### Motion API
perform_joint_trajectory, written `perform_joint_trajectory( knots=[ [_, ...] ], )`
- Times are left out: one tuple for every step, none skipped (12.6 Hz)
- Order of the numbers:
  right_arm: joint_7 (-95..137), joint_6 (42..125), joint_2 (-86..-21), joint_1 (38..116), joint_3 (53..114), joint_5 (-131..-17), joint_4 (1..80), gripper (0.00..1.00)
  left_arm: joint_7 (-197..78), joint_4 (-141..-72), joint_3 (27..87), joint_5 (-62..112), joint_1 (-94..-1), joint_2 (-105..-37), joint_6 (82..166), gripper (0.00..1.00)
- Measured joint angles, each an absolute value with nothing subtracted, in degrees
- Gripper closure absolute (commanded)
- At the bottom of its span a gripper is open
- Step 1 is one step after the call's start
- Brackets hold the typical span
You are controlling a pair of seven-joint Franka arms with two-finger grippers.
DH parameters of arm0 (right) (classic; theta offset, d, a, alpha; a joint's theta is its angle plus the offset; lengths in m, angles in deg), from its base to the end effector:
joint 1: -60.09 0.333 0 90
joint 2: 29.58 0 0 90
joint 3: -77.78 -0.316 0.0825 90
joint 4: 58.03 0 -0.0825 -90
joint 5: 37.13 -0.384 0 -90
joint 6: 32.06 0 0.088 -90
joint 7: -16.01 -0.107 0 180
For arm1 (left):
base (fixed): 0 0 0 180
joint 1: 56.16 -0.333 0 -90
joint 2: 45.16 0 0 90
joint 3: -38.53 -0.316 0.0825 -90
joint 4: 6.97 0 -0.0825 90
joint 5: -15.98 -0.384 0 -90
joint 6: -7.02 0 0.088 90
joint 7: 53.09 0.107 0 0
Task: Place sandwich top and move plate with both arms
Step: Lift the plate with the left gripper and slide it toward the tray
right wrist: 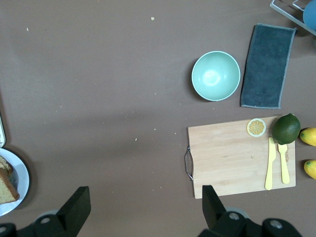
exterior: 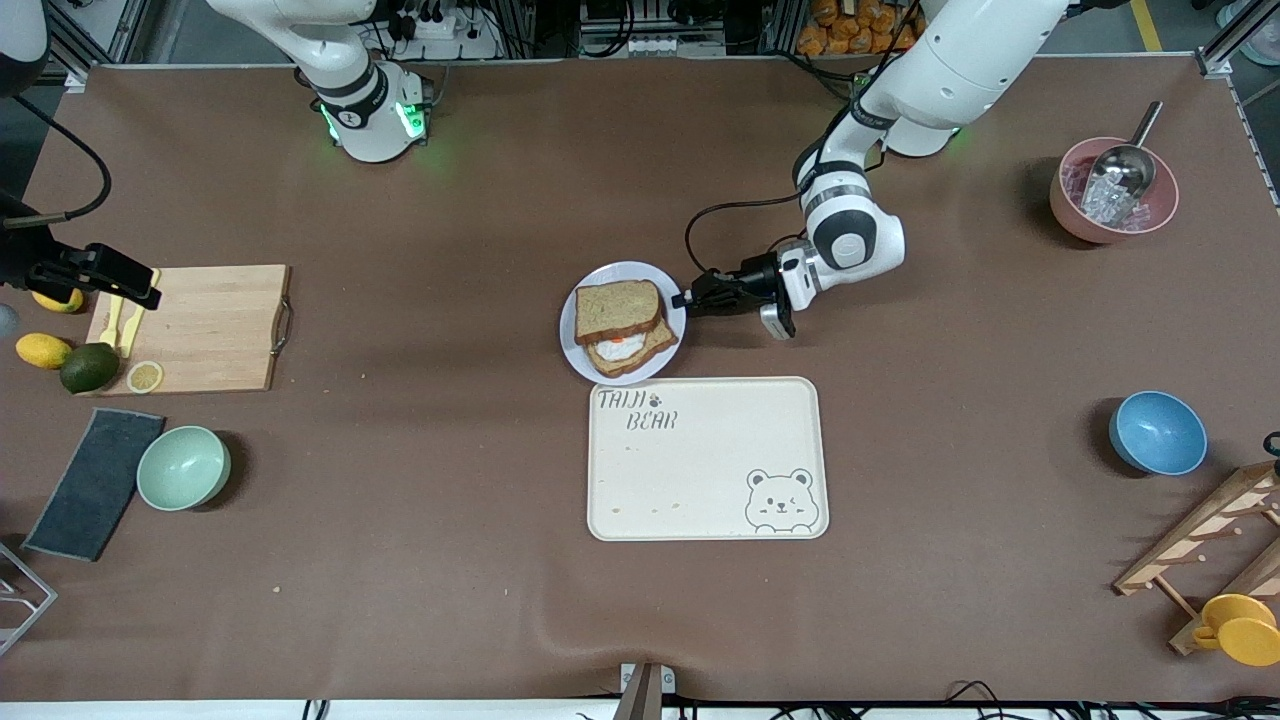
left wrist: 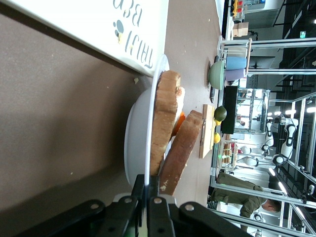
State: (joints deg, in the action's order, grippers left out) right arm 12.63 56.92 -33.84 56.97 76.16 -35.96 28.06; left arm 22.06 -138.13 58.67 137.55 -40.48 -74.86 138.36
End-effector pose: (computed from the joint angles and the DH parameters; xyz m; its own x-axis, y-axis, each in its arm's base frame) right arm 0.5754 -0.0179 0.6131 0.9961 -0.0854 -0.0228 -0.0850 -0.9962 0.0197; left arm 0.3821 -0.3176 0.1250 0.9908 0.1312 -0.0327 0.0779 -0.3562 0.9312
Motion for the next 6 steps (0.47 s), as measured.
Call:
perform_joint_trajectory(
  knots=[
    [12.63,56.92,-33.84,56.97,76.16,-35.96,28.06,0.0,21.72,-137.96,58.67,137.56,-40.49,-74.86,138.4,1.0],
    [12.63,56.92,-33.84,56.97,76.16,-35.96,28.06,0.0,21.13,-137.67,58.67,137.56,-40.49,-74.8,138.42,1.0],
    [12.63,56.92,-33.84,56.97,76.16,-35.96,28.06,0.0,20.56,-137.41,58.67,137.56,-40.49,-74.64,138.43,1.0],
    [12.63,56.92,-33.84,56.97,76.16,-35.96,28.06,0.0,19.92,-137.22,58.67,137.56,-40.49,-74.31,138.43,1.0],
    [12.63,56.92,-33.84,56.97,76.16,-35.96,28.06,0.0,19.31,-137.13,58.67,137.56,-40.49,-73.81,138.43,1.0],
    [12.63,56.92,-33.84,56.97,76.15,-35.96,28.06,0.0,18.95,-137.12,58.7,137.56,-40.5,-73.29,138.43,1.0]
  ],
)
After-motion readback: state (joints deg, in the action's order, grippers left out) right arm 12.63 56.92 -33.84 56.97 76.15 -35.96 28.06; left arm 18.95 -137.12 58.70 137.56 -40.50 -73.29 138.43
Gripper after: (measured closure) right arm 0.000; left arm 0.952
